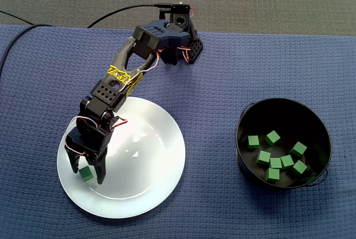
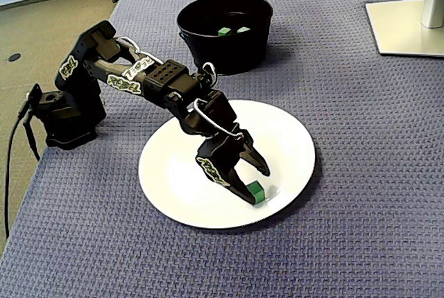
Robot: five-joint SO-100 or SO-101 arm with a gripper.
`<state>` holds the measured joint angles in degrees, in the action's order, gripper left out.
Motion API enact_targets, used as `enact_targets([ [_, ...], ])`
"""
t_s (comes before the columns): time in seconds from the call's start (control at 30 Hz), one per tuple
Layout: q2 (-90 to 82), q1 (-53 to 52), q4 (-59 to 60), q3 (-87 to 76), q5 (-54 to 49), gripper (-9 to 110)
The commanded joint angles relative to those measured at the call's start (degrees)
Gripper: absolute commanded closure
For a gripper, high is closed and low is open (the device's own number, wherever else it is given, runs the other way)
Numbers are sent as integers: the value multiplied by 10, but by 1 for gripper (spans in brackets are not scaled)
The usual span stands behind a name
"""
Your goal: Pick up the items on the white plate and put them in the black container.
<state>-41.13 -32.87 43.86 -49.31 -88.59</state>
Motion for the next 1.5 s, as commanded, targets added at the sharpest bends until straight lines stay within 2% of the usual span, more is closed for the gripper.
enact_targets([
  [0.0, -40, -8, 6, 27, 7, 78],
  [0.57, -27, -11, -4, 18, 8, 96],
  [0.8, -27, -14, -5, 16, 12, 101],
  [1.03, -27, -18, -6, 11, 23, 102],
  [1.33, -43, -21, 35, 24, 100, 102],
  [1.47, -69, -12, 147, 100, 192, 102],
])
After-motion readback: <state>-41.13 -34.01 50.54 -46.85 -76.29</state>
